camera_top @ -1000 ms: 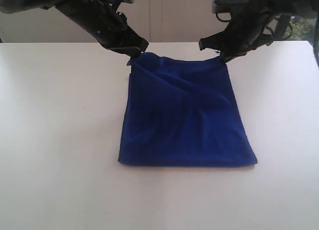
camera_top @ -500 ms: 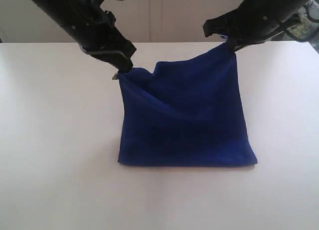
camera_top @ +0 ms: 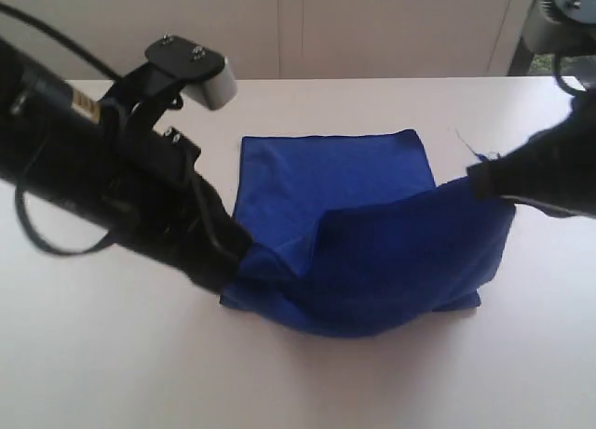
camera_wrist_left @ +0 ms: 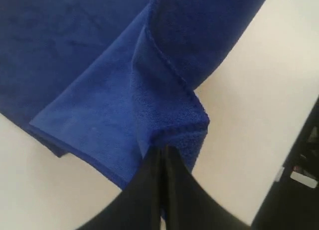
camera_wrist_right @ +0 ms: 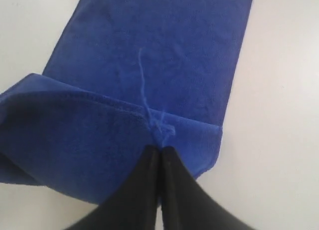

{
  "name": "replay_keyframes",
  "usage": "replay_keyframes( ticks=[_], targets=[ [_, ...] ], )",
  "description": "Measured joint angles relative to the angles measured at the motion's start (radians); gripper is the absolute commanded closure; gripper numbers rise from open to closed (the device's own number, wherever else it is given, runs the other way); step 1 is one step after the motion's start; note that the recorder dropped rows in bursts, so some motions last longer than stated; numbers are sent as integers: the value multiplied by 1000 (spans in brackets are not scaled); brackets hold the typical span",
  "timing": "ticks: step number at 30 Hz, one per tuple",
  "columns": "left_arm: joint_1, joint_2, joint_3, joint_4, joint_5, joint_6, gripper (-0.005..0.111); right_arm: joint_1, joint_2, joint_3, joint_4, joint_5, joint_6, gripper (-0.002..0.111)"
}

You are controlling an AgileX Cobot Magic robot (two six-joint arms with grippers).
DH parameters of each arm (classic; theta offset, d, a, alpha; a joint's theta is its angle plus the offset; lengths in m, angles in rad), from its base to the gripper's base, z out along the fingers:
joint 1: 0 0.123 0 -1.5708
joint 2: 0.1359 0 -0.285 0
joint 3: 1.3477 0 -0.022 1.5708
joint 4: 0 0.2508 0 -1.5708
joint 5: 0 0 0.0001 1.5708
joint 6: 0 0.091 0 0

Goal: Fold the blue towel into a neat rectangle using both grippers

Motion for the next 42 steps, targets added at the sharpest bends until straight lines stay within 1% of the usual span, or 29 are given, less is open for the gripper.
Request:
replay_keyframes(
  ticks=[3,4,8,12,18,27,32,35,39,42],
  targets=[
    [-48,-68,80,0,-15,-20,107,8,-120,49,22,18,6,108],
    [-72,-112,124,0,-18,-43,107,10,-195,74,52,45,6,108],
    [-117,-216,196,-15,-42,-75,107,10,-352,121,119,119,6,108],
    [-119,-241,203,-28,-61,-79,107,10,-382,167,194,137,-4,108],
    [-119,-241,204,-52,-67,-84,107,10,-382,184,206,123,-4,108],
    [-119,-246,340,-164,-71,-90,107,10,-419,236,222,260,-4,108],
    [-119,-246,359,-183,-69,-92,107,10,-426,252,226,336,-4,108],
    [-119,-246,360,-185,-97,-92,107,10,-426,252,222,310,-4,108],
    [-117,-246,358,-185,-195,-92,107,10,-404,252,173,204,5,108],
    [-92,-246,329,-183,-231,-92,107,10,-346,241,110,124,37,108]
  ],
)
